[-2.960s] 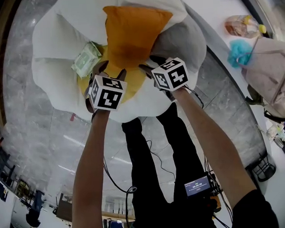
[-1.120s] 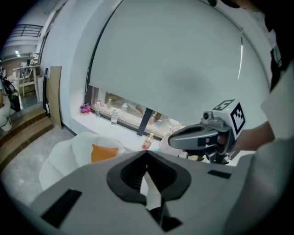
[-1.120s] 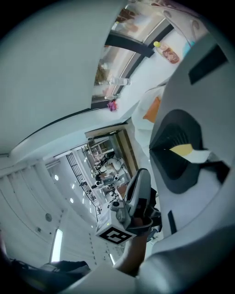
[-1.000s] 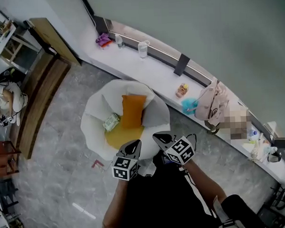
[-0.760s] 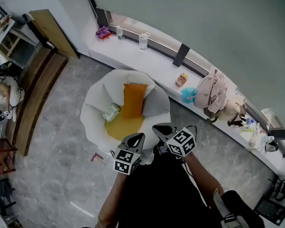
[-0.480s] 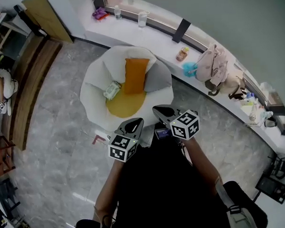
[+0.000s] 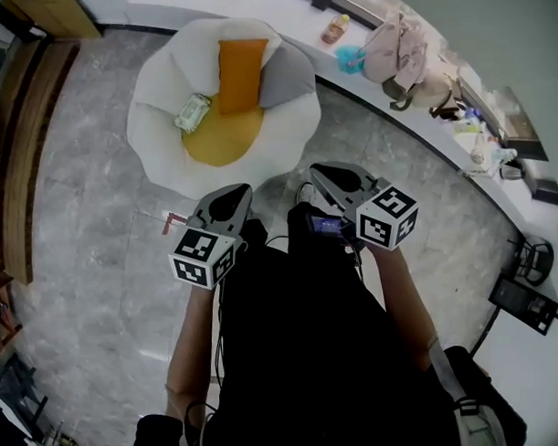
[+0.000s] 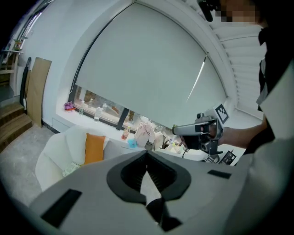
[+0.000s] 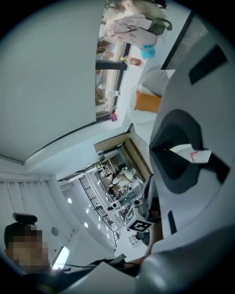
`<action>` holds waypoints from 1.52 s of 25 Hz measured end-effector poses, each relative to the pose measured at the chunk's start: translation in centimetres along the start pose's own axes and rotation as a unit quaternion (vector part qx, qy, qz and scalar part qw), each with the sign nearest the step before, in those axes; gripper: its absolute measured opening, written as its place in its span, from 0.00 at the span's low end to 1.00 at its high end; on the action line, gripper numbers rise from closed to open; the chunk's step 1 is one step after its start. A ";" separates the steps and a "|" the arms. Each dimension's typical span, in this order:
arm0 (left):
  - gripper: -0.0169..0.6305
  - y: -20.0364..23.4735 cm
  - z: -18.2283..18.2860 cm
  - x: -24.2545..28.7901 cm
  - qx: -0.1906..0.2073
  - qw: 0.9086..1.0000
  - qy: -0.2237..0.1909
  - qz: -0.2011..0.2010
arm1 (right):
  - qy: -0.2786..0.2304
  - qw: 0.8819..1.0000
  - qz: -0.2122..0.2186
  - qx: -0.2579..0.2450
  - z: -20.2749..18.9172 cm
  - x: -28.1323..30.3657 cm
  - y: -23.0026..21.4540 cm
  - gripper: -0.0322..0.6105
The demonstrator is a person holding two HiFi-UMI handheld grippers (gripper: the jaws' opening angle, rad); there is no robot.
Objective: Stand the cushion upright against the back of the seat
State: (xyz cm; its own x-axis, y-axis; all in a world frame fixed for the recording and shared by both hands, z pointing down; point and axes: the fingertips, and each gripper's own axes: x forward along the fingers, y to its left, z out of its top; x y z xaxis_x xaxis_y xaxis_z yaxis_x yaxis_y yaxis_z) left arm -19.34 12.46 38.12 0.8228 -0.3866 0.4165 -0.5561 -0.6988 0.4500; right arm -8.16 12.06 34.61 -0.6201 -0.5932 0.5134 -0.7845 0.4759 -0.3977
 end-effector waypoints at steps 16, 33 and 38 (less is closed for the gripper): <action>0.05 -16.9 -3.8 1.9 -0.021 0.999 -0.021 -0.030 | -0.037 0.999 0.040 0.002 -6.9 -13.9 1.8 0.08; 0.05 -31.0 -11.0 1.9 -0.008 1.000 0.004 0.000 | -0.082 0.990 0.105 0.053 -16.3 -26.2 1.3 0.08; 0.05 -30.5 -11.6 -0.3 -0.039 0.999 -0.016 0.019 | -0.072 0.989 0.128 0.032 -16.4 -25.5 3.9 0.08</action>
State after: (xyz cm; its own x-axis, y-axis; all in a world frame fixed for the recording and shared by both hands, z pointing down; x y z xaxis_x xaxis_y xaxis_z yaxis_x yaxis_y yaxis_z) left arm -3.99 40.93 33.43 0.8040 -0.4312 0.4094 -0.5928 -0.6348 0.4956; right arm 4.73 39.65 32.42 -0.7891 -0.5472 0.2790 -0.5984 0.5824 -0.5503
